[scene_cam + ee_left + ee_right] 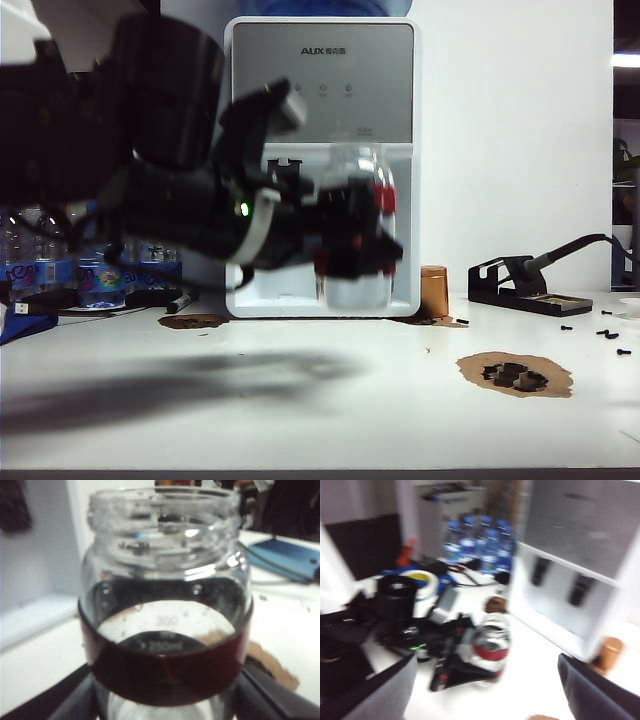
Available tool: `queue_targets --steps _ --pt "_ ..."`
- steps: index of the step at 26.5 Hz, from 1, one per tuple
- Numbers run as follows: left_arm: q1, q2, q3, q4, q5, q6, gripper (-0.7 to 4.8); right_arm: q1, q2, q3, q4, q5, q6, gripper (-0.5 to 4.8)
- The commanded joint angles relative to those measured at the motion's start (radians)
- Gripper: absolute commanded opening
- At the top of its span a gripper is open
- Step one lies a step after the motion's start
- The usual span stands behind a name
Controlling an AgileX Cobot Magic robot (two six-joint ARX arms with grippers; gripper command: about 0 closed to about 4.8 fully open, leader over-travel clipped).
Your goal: Pick up the water bottle with two loops of red belts, then reach the front water dispenser and gently press the gray-black baffle horizontally to get a little water.
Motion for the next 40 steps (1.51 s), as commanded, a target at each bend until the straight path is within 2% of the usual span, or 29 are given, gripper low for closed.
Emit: queue_targets --steps 1,8,21,25,28,29,30,31,35,36,38,40 --pt "0.004 0.04 0.003 0.048 -0.031 -0.007 -0.05 0.002 -0.01 0.003 -0.015 0.042 -0.001 4.75" --pt "0.017 0.082 0.003 0.07 -0.043 -0.006 -0.05 0.002 -0.012 0.003 -0.07 0.008 0.0 4.75" --pt "0.017 0.099 -0.006 0.01 -0.045 0.014 -0.05 0.002 -0.016 0.003 -0.091 -0.046 0.0 4.75" --pt "0.018 0.145 -0.02 0.012 -0.047 0.053 -0.05 0.002 -0.016 0.003 -0.091 -0.068 0.0 4.75" --pt "0.018 0.169 -0.022 0.014 -0.138 0.057 0.06 0.002 -0.016 0.003 -0.091 -0.096 0.0 4.75" --pt "0.022 0.169 -0.022 0.014 -0.148 0.057 0.78 0.002 -0.016 0.003 -0.091 -0.097 0.0 4.75" --pt "0.029 0.169 -0.022 0.018 -0.148 0.057 2.48 0.002 -0.016 0.003 -0.091 -0.097 0.0 4.75" --pt "0.029 0.169 -0.021 0.021 -0.148 0.057 2.81 0.002 -0.016 0.003 -0.091 -0.097 0.0 4.75" --pt "0.029 0.169 -0.021 0.026 -0.148 0.057 2.86 0.002 -0.016 0.003 -0.092 -0.097 0.004 4.75" --pt "0.029 0.169 -0.021 0.029 -0.148 0.057 3.11 0.002 -0.016 0.003 -0.093 -0.097 0.006 4.75" --pt "0.029 0.169 -0.021 0.045 -0.148 0.057 4.28 0.002 -0.016 0.003 -0.094 -0.097 0.011 4.75" --pt "0.029 0.169 -0.021 0.064 -0.136 0.057 4.79 0.002 -0.016 0.003 -0.093 -0.097 0.011 4.75"
